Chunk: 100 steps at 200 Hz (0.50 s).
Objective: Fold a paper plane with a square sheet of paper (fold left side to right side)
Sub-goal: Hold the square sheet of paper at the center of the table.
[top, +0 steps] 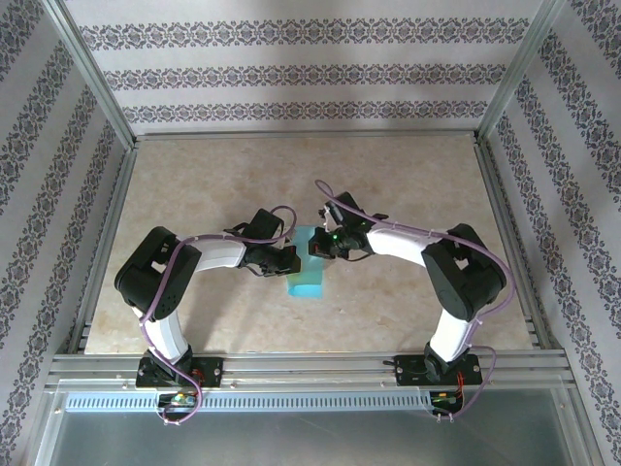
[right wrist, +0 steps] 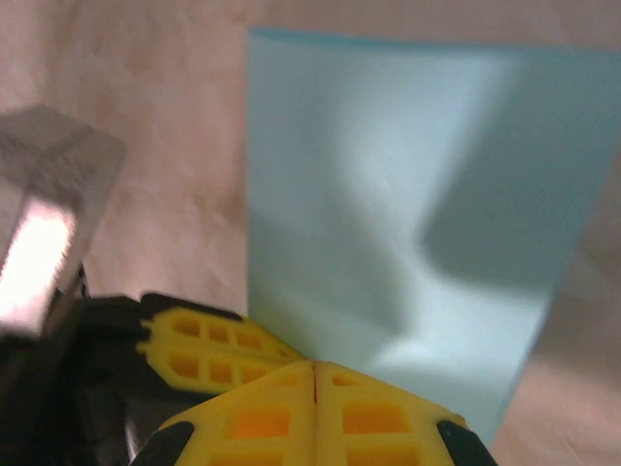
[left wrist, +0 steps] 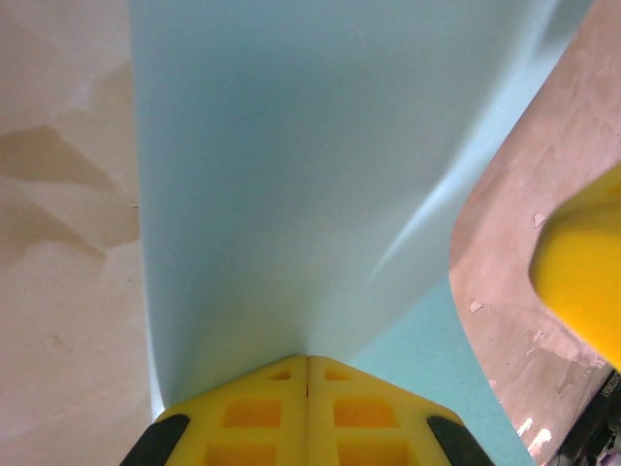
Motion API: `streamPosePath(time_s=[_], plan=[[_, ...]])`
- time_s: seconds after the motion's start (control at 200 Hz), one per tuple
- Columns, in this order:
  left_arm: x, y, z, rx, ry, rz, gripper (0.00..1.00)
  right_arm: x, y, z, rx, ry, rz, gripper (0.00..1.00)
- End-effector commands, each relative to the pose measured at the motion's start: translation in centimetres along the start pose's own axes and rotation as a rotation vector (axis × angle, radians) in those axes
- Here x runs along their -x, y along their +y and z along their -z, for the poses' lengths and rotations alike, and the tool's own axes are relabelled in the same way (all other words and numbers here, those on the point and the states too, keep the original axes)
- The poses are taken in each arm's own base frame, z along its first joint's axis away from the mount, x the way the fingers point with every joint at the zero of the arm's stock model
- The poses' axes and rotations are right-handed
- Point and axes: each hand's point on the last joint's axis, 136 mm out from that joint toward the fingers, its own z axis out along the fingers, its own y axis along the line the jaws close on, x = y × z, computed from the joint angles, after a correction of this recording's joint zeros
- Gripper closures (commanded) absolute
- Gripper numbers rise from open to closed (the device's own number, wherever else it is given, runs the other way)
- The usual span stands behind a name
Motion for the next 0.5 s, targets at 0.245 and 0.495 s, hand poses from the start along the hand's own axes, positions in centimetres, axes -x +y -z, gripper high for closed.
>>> streamPosePath(time_s=[0.245,0.495], plan=[[-1.5,1.9,-0.7,0.079,0.040,0.035,0.94,1.2,-0.3,-3.5,-0.010,0.029,0.018,1.00],[-2.3,2.0,-0.5,0.083,0.057,0.044,0.94,-0.1,-3.2,-4.5,-0.093,0.074,-0.011,1.00]])
